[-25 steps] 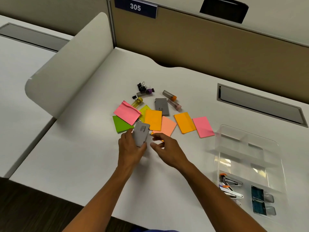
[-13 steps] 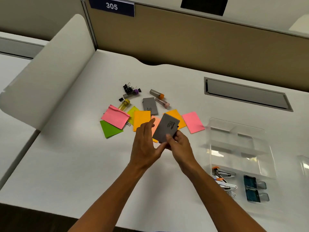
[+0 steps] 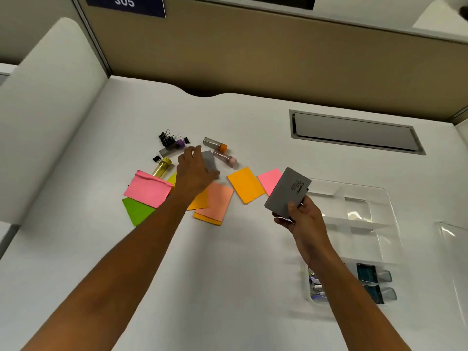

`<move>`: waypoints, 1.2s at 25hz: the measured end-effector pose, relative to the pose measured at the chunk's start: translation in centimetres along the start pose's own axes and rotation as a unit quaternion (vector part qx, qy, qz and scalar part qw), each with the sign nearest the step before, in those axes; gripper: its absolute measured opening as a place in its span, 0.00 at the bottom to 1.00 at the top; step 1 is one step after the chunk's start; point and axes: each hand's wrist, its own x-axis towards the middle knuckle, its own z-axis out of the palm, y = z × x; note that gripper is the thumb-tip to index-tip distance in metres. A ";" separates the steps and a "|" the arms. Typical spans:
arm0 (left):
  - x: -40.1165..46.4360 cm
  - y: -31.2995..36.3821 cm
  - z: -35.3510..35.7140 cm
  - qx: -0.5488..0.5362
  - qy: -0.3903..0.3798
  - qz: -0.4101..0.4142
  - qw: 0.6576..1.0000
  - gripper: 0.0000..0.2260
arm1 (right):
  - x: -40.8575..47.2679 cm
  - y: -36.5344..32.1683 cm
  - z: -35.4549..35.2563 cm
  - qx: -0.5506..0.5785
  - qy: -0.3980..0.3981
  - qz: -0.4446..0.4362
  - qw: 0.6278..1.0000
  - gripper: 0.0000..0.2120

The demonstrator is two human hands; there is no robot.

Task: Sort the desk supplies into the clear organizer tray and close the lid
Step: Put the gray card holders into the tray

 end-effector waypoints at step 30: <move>-0.4 4.6 -4.9 0.089 0.006 0.159 0.983 0.43 | -3.2 -0.5 -5.0 0.202 0.015 0.063 0.977 0.16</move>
